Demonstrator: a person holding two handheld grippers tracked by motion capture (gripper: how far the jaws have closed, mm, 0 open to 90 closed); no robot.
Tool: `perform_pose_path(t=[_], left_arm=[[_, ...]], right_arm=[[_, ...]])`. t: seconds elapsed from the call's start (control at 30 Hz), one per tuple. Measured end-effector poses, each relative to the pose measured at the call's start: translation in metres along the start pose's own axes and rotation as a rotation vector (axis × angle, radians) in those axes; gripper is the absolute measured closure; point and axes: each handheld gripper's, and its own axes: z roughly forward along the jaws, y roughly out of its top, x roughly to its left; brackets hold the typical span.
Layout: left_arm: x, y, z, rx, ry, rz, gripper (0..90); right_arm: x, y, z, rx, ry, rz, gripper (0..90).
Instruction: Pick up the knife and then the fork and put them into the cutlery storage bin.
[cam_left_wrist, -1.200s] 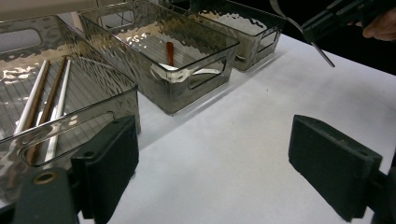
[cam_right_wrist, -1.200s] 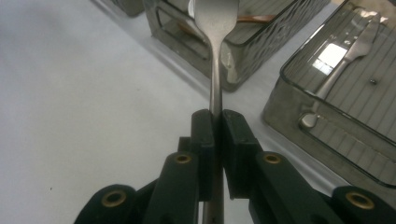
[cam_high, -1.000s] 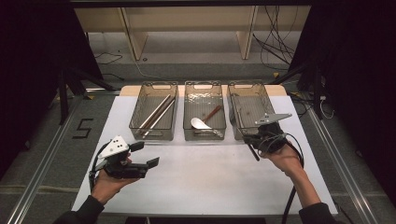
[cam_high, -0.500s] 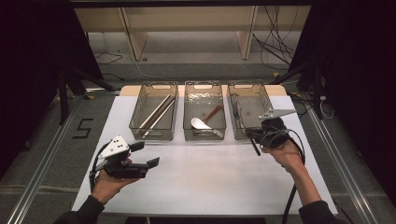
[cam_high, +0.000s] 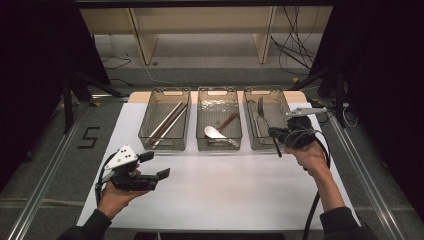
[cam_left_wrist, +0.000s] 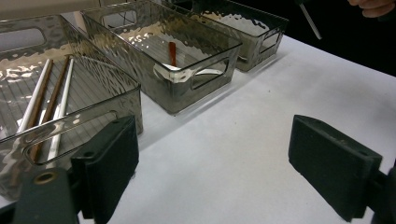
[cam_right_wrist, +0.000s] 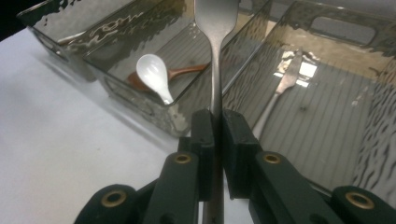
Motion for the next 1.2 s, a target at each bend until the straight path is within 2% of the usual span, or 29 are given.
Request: perform_pose_path(t=[0.23,0.7,1.0,1.2], left_arm=[[0.000,0.000,0.000,-0.002,0.001,-0.001,15.7],[0.000,0.000,0.000,-0.004,0.001,-0.001,15.7],[0.000,0.000,-0.001,-0.005,-0.001,-0.001,15.7],[0.000,0.000,-0.001,-0.004,-0.001,-0.001,15.7]], right_arm=[[-0.010,0.017,0.002,-0.036,-0.030,0.039,84.4],[-0.031,0.044,0.024,-0.024,-0.114,0.107,84.3],[-0.040,0.050,0.041,-0.004,-0.150,0.163,84.2],[-0.044,0.049,0.052,0.010,-0.167,0.183,84.2]])
